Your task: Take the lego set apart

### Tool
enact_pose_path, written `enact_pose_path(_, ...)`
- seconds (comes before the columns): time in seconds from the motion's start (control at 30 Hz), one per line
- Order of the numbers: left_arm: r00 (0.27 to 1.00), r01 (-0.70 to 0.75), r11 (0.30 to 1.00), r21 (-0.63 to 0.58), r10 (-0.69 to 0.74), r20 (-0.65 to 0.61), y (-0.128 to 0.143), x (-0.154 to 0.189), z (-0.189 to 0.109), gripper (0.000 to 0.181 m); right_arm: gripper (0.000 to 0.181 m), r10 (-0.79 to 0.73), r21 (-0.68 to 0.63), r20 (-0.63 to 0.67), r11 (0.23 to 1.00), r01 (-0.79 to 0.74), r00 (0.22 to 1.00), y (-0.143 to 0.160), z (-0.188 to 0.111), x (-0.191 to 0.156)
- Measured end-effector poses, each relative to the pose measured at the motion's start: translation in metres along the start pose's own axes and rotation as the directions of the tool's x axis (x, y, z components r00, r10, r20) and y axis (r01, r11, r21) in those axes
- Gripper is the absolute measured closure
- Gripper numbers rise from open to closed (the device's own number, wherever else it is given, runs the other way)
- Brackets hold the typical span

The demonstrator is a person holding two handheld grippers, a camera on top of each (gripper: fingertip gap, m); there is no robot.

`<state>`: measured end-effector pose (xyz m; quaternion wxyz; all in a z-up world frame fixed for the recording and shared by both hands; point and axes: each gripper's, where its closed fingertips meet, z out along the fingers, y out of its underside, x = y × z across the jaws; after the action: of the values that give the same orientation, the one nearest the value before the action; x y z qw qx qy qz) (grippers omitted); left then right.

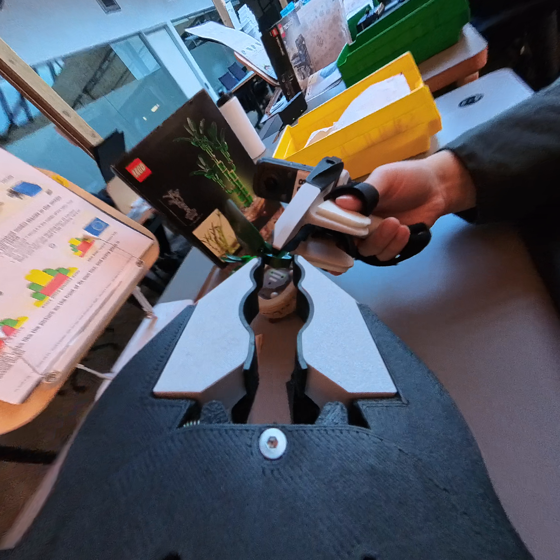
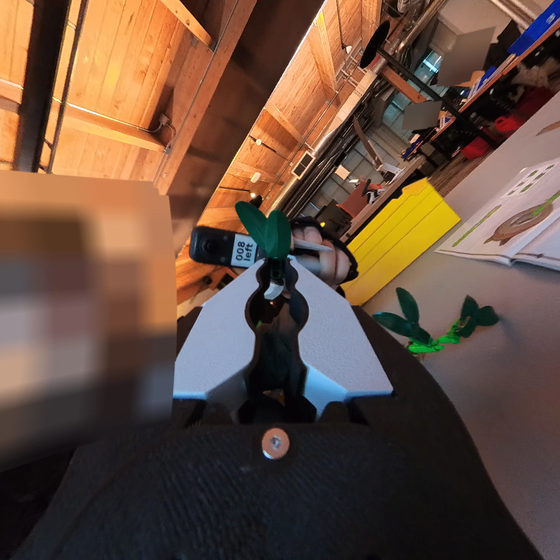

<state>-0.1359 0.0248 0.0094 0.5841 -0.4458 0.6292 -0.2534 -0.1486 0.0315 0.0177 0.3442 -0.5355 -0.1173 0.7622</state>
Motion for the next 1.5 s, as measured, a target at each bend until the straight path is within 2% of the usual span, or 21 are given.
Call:
enact_pose_path(0.03, 0.998, 0.065, 0.998, -0.003, -0.066, -0.022, 0.001, -0.001, 0.000, 0.165, 0.174, -0.037, 0.005, -0.011, 0.999, 0.037, 0.999, -0.002, -0.001, -0.001)
enact_pose_path(0.13, 0.951, 0.291, 0.956, -0.024, -0.292, -0.098, 0.002, -0.004, 0.000, 0.162, 0.174, -0.125, 0.053, -0.017, 0.991, 0.126, 0.992, -0.012, -0.005, -0.007)
enact_pose_path(0.23, 0.832, 0.495, 0.869, -0.022, -0.480, -0.278, -0.010, 0.008, -0.003, 0.163, 0.174, -0.180, 0.052, -0.048, 0.982, 0.182, 0.983, -0.015, -0.009, -0.006)
enact_pose_path(0.4, 0.710, 0.658, 0.753, -0.018, -0.629, -0.316, -0.011, -0.002, -0.004, 0.168, 0.174, -0.198, 0.048, -0.034, 0.979, 0.200, 0.980, -0.013, -0.007, -0.008)
enact_pose_path(0.5, 0.682, 0.686, 0.727, -0.023, -0.655, -0.325, -0.010, -0.004, -0.004, 0.176, 0.174, -0.207, 0.033, -0.031, 0.978, 0.208, 0.978, -0.009, -0.004, -0.008)
enact_pose_path(0.73, 0.610, 0.741, 0.670, -0.037, -0.696, -0.379, -0.012, -0.004, -0.005, 0.173, 0.174, -0.242, 0.033, -0.036, 0.970, 0.243, 0.970, -0.008, -0.002, -0.008)
enact_pose_path(0.8, 0.608, 0.744, 0.667, -0.046, -0.703, -0.369, -0.009, -0.005, -0.005, 0.172, 0.174, -0.243, 0.033, -0.043, 0.969, 0.244, 0.969, -0.008, -0.002, -0.006)
enact_pose_path(0.87, 0.614, 0.739, 0.670, -0.063, -0.710, -0.345, -0.003, -0.005, -0.002, 0.164, 0.174, -0.245, 0.028, -0.043, 0.969, 0.246, 0.969, -0.006, -0.001, -0.005)
enact_pose_path(1.2, 0.613, 0.737, 0.673, -0.064, -0.705, -0.356, -0.004, -0.005, -0.003, 0.175, 0.172, -0.251, 0.032, -0.063, 0.967, 0.254, 0.966, -0.007, 0.000, -0.003)
enact_pose_path(1.4, 0.578, 0.764, 0.643, -0.062, -0.723, -0.379, -0.006, -0.006, -0.004, 0.176, 0.174, -0.311, 0.007, -0.093, 0.950, 0.312, 0.946, -0.007, 0.000, -0.004)
enact_pose_path(1.5, 0.585, 0.763, 0.644, -0.056, -0.725, -0.364, -0.004, -0.007, -0.003, 0.175, 0.173, -0.313, 0.015, -0.107, 0.948, 0.317, 0.944, -0.009, -0.001, -0.002)
